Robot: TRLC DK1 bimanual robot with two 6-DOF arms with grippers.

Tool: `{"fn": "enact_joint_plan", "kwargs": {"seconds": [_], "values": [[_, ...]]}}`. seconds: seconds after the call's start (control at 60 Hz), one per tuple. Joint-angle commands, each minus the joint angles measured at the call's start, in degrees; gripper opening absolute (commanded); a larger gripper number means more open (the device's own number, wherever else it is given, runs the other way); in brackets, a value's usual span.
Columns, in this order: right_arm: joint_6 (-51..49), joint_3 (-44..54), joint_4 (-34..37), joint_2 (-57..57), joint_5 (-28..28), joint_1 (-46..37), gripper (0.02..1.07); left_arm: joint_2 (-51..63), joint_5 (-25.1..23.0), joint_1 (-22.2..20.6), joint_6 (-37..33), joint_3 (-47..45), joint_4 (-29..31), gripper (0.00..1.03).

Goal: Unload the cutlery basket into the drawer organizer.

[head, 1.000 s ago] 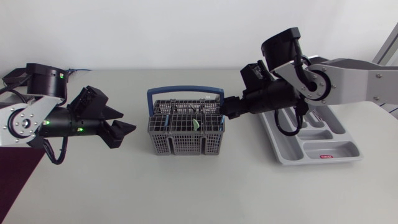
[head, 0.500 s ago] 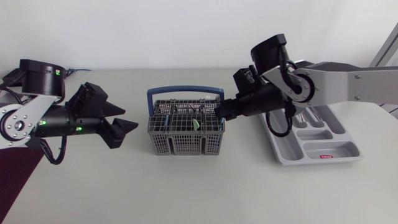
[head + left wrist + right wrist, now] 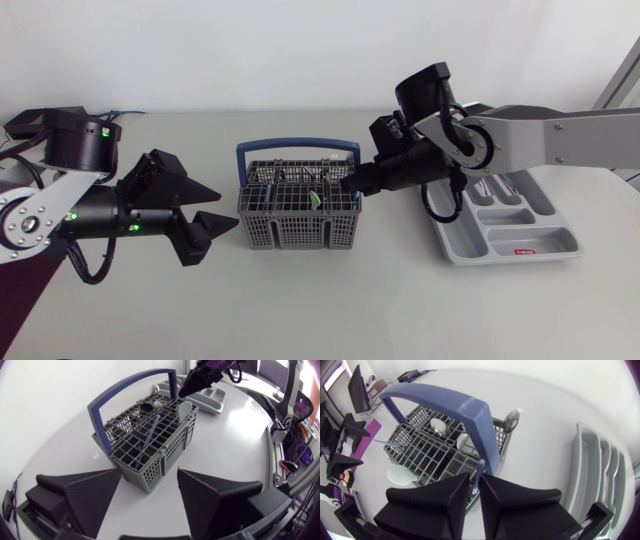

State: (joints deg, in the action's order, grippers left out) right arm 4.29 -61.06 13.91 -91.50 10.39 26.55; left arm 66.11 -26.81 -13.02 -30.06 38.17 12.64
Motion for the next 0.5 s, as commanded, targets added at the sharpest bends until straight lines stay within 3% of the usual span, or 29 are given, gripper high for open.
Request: {"fn": "enact_joint_plan", "kwargs": {"seconds": [0.0,0.483], "values": [[0.5,0.8,-1.1,0.4,-0.5,0.4,0.12,-0.8,-0.7,-1.0,-0.5,-1.1,0.5,0.96],[-1.3,2.6,-1.7,5.4,-2.9,2.1,0.09,-0.4,-0.6,-1.0,-1.0,-1.4,0.0,0.96]]}}
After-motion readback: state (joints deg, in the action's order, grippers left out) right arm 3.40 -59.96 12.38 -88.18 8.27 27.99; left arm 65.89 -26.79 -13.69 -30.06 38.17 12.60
